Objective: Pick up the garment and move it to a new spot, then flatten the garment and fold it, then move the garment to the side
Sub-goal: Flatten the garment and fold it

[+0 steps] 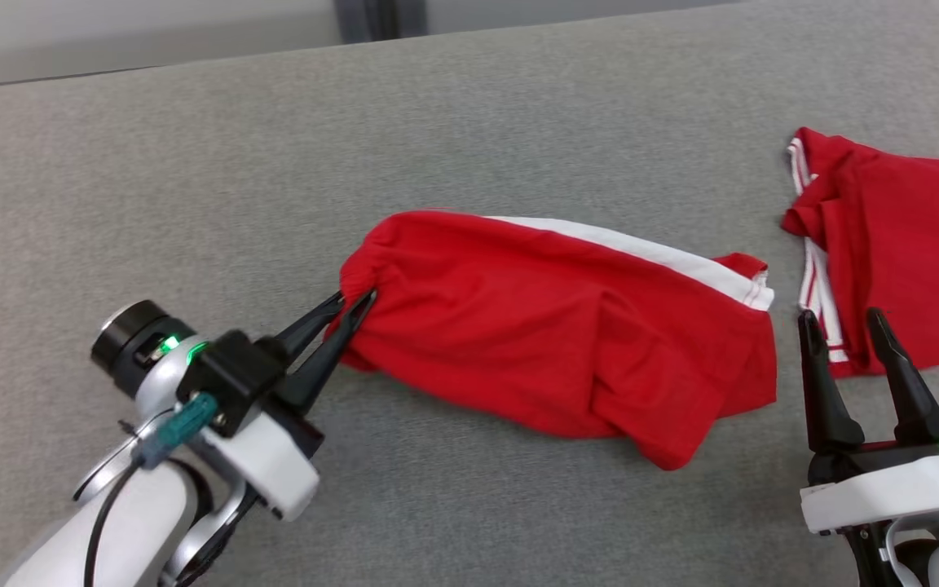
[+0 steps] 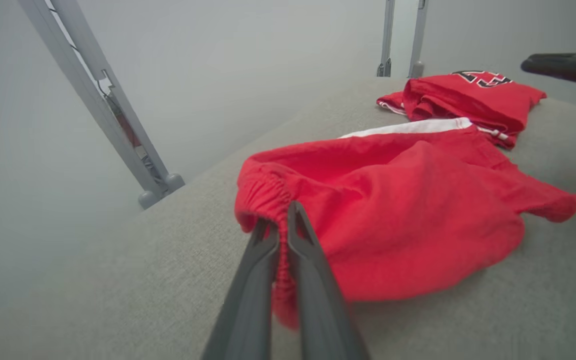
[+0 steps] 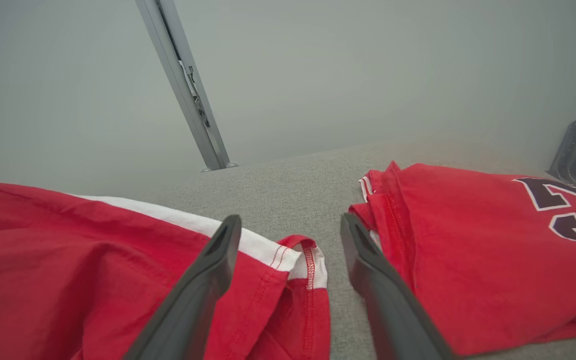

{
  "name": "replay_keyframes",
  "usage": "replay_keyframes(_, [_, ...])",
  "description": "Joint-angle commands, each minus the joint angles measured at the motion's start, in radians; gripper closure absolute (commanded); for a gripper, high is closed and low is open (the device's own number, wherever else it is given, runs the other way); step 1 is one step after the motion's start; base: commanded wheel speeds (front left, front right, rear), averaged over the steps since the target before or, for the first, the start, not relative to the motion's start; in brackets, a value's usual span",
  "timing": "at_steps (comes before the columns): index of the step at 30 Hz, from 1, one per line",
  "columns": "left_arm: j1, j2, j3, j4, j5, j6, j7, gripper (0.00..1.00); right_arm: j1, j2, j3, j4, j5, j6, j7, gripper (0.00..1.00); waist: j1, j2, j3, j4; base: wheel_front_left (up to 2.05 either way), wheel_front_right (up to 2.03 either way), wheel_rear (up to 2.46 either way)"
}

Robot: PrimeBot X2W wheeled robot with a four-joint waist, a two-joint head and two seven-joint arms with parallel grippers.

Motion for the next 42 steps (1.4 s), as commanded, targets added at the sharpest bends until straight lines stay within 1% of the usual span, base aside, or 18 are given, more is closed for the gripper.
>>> replay_keyframes(1, [0.023, 0.027, 0.002, -0.017, 0.034, 0.012, -0.023, 1.0, -0.004, -0.005, -0.005, -0.01, -0.005, 0.0, 0.007, 0.0, 0.0, 0.0, 0.003, 0.034, 0.0, 0.0, 0.0])
replay_keyframes(5, [0.073, 0.074, -0.021, -0.032, 0.118, 0.041, -0.093, 1.0, -0.008, -0.005, -0.012, -0.015, -0.011, 0.0, 0.019, 0.0, 0.0, 0.0, 0.006, 0.058, 0.0, 0.0, 0.0])
replay_keyframes(8, [0.12, 0.077, -0.057, -0.011, 0.176, 0.064, -0.157, 1.0, -0.007, -0.006, -0.016, -0.016, -0.012, 0.0, 0.024, 0.0, 0.0, 0.0, 0.005, 0.071, 0.0, 0.0, 0.0])
replay_keyframes(10, [0.174, 0.057, -0.095, 0.044, 0.199, 0.073, -0.201, 1.0, -0.004, -0.006, -0.017, -0.018, -0.016, 0.0, 0.031, 0.0, 0.0, 0.0, 0.002, 0.079, 0.0, 0.0, 0.0])
replay_keyframes(13, [0.22, 0.019, -0.112, 0.118, 0.171, 0.076, -0.225, 1.0, -0.004, -0.006, -0.019, -0.019, -0.019, 0.0, 0.04, 0.0, 0.0, 0.0, -0.003, 0.086, 0.0, 0.0, 0.0])
replay_keyframes(15, [0.237, -0.013, -0.104, 0.165, 0.149, 0.083, -0.236, 1.0, -0.002, -0.006, -0.02, -0.021, -0.02, 0.0, 0.042, 0.0, 0.0, 0.0, -0.006, 0.092, 0.0, 0.0, 0.0])
replay_keyframes(19, [0.249, -0.066, -0.093, 0.256, 0.104, 0.069, -0.243, 1.0, 0.004, -0.006, -0.023, -0.021, -0.016, 0.0, 0.05, 0.0, 0.0, 0.0, -0.015, 0.106, 0.0, 0.0, 0.0])
replay_keyframes(20, [0.25, -0.078, -0.088, 0.274, 0.089, 0.064, -0.245, 0.96, 0.005, -0.006, -0.021, -0.021, -0.015, 0.0, 0.051, 0.0, 0.0, 0.0, -0.019, 0.108, 0.0, 0.0, 0.0])
replay_keyframes(21, [0.252, -0.091, -0.077, 0.293, 0.07, 0.063, -0.246, 0.55, 0.006, -0.006, -0.02, -0.02, -0.014, 0.0, 0.054, 0.0, 0.0, 0.0, -0.022, 0.109, 0.0, 0.0, 0.0])
replay_keyframes(22, [0.254, -0.101, -0.064, 0.313, 0.05, 0.064, -0.247, 0.03, 0.007, -0.006, -0.02, -0.02, -0.014, 0.0, 0.057, 0.0, 0.0, 0.0, -0.025, 0.11, 0.0, 0.0, 0.0])
replay_keyframes(23, [0.254, -0.101, -0.064, 0.313, 0.05, 0.064, -0.247, 0.03, 0.007, -0.006, -0.02, -0.02, -0.014, 0.0, 0.057, 0.0, 0.0, 0.0, -0.025, 0.11, 0.0, 0.0, 0.0])
replay_keyframes(24, [0.254, -0.108, -0.051, 0.325, 0.036, 0.065, -0.248, 0.0, 0.007, -0.006, -0.019, -0.021, -0.013, 0.0, 0.057, 0.0, 0.0, 0.0, -0.03, 0.111, 0.0, 0.0, 0.0])
replay_keyframes(28, [0.274, -0.139, 0.019, 0.344, -0.031, 0.069, -0.251, 0.0, 0.017, -0.006, -0.025, -0.026, -0.009, 0.0, 0.059, 0.0, 0.0, 0.0, -0.049, 0.114, 0.0, 0.0, 0.0])
replay_keyframes(30, [0.277, -0.136, 0.061, 0.335, -0.034, 0.083, -0.25, 0.0, 0.019, -0.006, -0.031, -0.027, -0.008, 0.0, 0.059, 0.0, 0.0, 0.0, -0.059, 0.115, 0.0, 0.0, 0.0])
replay_keyframes(33, [0.301, -0.144, 0.135, 0.309, -0.057, 0.099, -0.251, 0.0, 0.026, -0.006, -0.041, -0.029, -0.005, 0.0, 0.059, 0.0, 0.0, 0.0, -0.072, 0.116, 0.0, 0.0, 0.0])
replay_keyframes(38, [0.324, -0.139, 0.256, 0.246, -0.056, 0.114, -0.251, 0.0, 0.034, -0.006, -0.056, -0.038, 0.001, 0.0, 0.051, 0.0, 0.0, 0.0, -0.09, 0.114, 0.0, 0.0, 0.0])
replay_keyframes(40, [0.33, -0.156, 0.303, 0.216, -0.08, 0.116, -0.251, 0.0, 0.034, -0.006, -0.063, -0.042, 0.001, 0.0, 0.05, 0.0, 0.0, 0.0, -0.095, 0.112, 0.0, 0.0, 0.0])
replay_keyframes(42, [0.323, -0.16, 0.339, 0.188, -0.087, 0.12, -0.25, 0.0, 0.032, -0.006, -0.068, -0.044, -0.002, 0.0, 0.049, 0.0, 0.0, 0.0, -0.1, 0.11, 0.0, 0.0, 0.0])
